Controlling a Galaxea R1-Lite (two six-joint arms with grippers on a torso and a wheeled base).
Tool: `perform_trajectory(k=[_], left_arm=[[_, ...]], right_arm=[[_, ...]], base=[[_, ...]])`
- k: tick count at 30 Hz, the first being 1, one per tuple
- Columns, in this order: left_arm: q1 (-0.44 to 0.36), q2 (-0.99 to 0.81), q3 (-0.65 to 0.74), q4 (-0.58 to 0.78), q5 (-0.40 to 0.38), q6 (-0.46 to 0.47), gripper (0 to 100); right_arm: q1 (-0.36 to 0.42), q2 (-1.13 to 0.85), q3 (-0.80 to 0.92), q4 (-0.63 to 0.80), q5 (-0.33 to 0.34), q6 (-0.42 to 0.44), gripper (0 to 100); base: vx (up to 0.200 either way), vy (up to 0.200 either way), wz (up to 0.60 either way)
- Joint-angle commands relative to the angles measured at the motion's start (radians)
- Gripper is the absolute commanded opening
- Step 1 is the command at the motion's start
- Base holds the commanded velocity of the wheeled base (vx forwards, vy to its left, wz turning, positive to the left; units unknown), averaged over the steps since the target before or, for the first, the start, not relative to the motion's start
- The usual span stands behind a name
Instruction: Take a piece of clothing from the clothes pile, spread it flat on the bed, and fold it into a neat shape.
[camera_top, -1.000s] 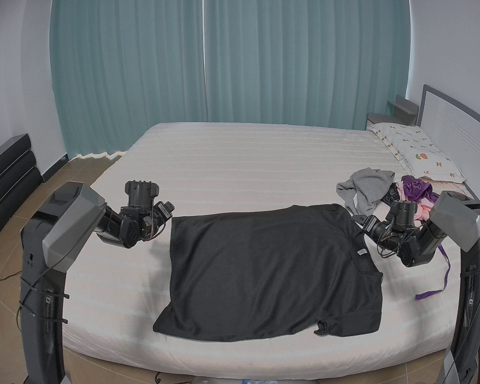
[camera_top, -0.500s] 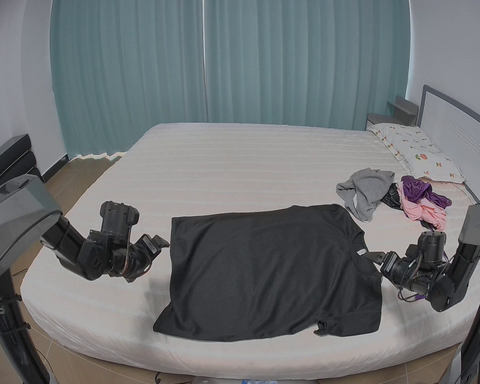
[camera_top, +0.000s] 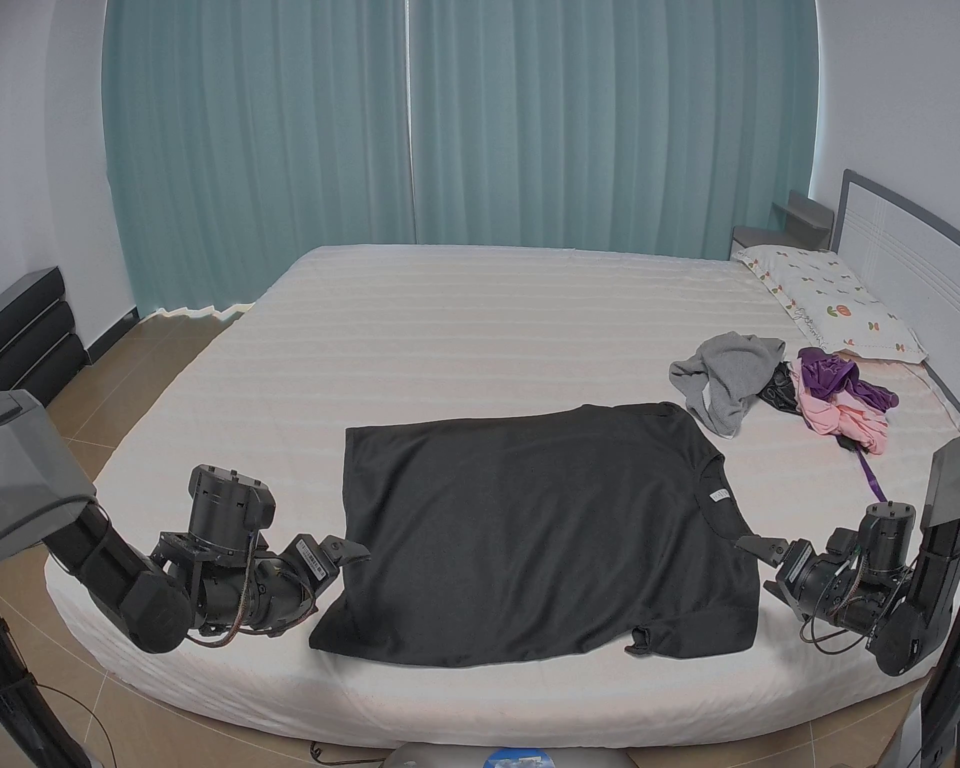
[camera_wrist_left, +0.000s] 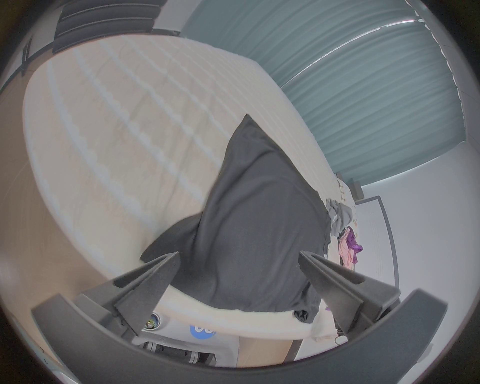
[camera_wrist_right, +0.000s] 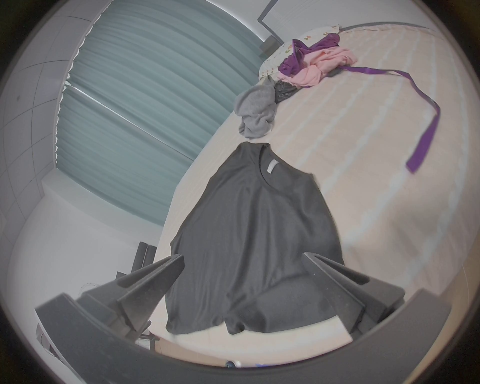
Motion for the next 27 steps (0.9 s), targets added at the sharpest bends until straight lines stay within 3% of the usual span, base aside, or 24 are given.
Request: perform_trajectory(k=[1,4,14,25,27], left_arm=[[-0.006,0.022,0.047,-0.022,-0.016,-0.003,100],[-0.004,0.025,0.059,-0.033,-0.017,-0.005,100],[-0.006,0.02,0.056,-0.104,-0.019,-0.105,100],[-0.006,0.026,0.055,-0.11,-0.017,-0.114,100],[-0.003,0.046,0.053,-0.111,-0.008,-0.111,100]], right_arm=[[0.004,0.095,0.039,-0.039,0.008,0.002,100],[0.004,0.107,0.039,-0.039,0.008,0.004,100],[0.014,0.102,0.044,-0.039,0.006,0.004,100],[0.033,0.101,0.044,-0.039,-0.001,0.002,100],[0.033,0.101,0.044,-0.039,-0.001,0.002,100]], base=[[-0.2,0.0,0.0],[-0.2,0.0,0.0],[0.0,0.0,0.0],[0.0,-0.2,0.0],[0.0,0.0,0.0]])
